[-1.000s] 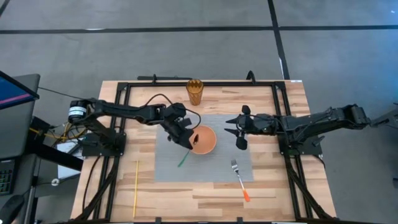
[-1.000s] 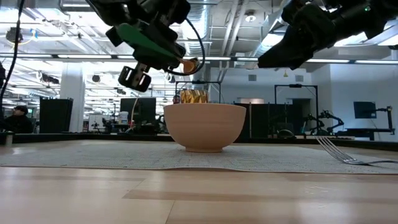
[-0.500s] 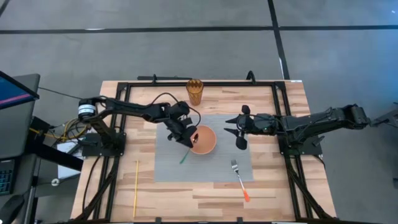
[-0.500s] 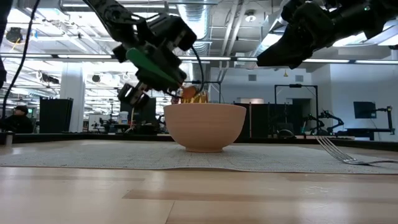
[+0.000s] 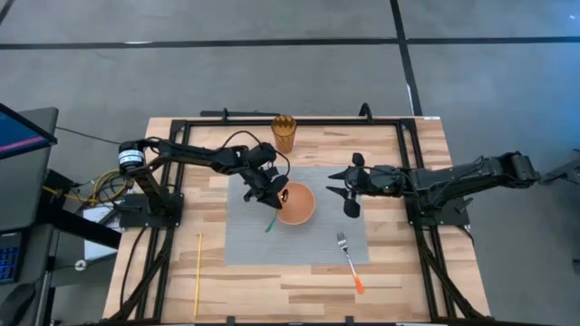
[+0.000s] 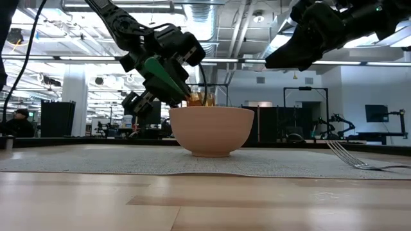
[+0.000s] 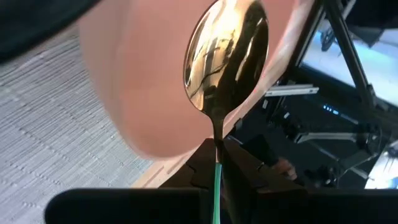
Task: Pick & Place Utensil
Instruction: Put the green spoon into the orange bowl on the gray mat, then put the orange fork into the orange bowl on the gray mat
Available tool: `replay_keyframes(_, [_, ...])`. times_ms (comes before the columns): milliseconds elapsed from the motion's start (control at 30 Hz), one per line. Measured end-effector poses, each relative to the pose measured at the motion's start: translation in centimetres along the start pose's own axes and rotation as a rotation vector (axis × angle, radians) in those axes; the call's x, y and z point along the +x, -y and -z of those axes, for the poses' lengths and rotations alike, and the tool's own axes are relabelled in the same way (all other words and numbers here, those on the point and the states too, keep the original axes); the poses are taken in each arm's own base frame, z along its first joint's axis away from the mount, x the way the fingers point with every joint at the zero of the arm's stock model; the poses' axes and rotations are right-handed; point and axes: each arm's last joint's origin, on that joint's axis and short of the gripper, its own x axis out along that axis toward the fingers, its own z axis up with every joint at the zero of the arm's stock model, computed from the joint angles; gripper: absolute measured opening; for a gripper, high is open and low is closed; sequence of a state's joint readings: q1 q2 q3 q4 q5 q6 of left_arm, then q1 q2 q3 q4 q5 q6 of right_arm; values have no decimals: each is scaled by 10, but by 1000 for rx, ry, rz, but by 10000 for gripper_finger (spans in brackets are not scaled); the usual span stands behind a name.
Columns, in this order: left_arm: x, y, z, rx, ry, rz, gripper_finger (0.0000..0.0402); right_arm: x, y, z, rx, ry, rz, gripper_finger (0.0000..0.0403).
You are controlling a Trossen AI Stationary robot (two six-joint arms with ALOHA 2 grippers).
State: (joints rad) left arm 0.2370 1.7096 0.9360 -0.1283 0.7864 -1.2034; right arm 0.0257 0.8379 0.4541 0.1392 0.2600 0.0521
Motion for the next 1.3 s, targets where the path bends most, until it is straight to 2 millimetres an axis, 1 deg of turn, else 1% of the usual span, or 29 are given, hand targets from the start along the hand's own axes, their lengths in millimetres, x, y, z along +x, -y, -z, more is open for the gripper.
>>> replay_keyframes(133, [0, 0, 0, -20, -3, -1, 20, 0, 0, 0, 0, 1, 0, 155])
replay_keyframes(400, [0, 0, 1, -6, -24, 8, 22, 0, 0, 0, 1, 4, 0, 154])
replay_keyframes(633, [1, 1, 2, 1, -26, 10, 55, 0, 0, 0, 1, 4, 0, 153])
replay_keyframes(733, [1, 1, 1, 2, -18, 7, 63, 0, 0, 0, 1, 4, 0, 153])
replay_keyframes(1133, [0, 2, -1, 9, -4, 19, 63, 0, 0, 0, 1, 4, 0, 153])
replay_keyframes(1233, [0, 4, -1, 46, 1, 32, 63, 0, 0, 0, 1, 4, 0, 157])
replay_keyframes(1300, [0, 6, -2, 133, 9, 48, 63, 0, 0, 0, 1, 4, 0, 162])
